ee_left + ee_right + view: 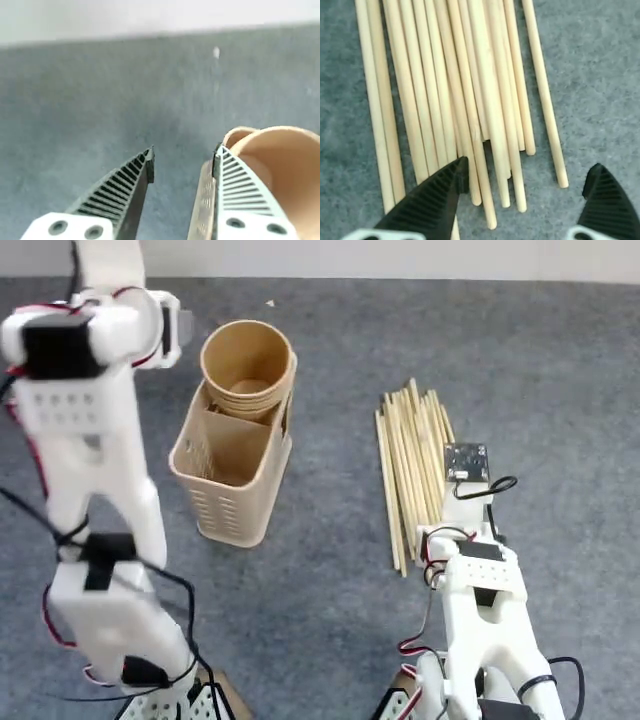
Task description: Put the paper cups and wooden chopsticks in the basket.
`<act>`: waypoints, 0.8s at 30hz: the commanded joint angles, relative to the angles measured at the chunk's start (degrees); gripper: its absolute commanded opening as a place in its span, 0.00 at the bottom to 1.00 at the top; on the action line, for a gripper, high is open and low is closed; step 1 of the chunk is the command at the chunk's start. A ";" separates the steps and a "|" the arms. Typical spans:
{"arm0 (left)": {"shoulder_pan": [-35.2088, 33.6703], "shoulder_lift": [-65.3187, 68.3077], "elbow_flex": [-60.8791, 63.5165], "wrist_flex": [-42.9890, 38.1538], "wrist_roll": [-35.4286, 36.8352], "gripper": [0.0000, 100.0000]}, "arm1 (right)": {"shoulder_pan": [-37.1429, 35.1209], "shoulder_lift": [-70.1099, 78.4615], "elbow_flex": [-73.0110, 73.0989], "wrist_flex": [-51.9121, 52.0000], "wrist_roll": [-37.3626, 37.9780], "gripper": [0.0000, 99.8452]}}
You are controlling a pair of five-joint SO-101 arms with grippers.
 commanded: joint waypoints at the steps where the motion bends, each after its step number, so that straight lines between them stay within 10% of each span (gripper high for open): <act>1: -4.09 -8.04 -1.89 -0.88 -0.44 0.21 | -0.57 -1.89 -0.13 -0.66 -0.18 0.36; 9: -14.11 -5.05 20.62 -0.53 -2.37 0.21 | -0.57 -1.89 -0.13 -0.66 -0.18 0.36; 24: -3.03 12.44 36.53 -1.32 0.18 0.22 | -0.57 -1.71 -0.13 -0.66 -0.18 0.36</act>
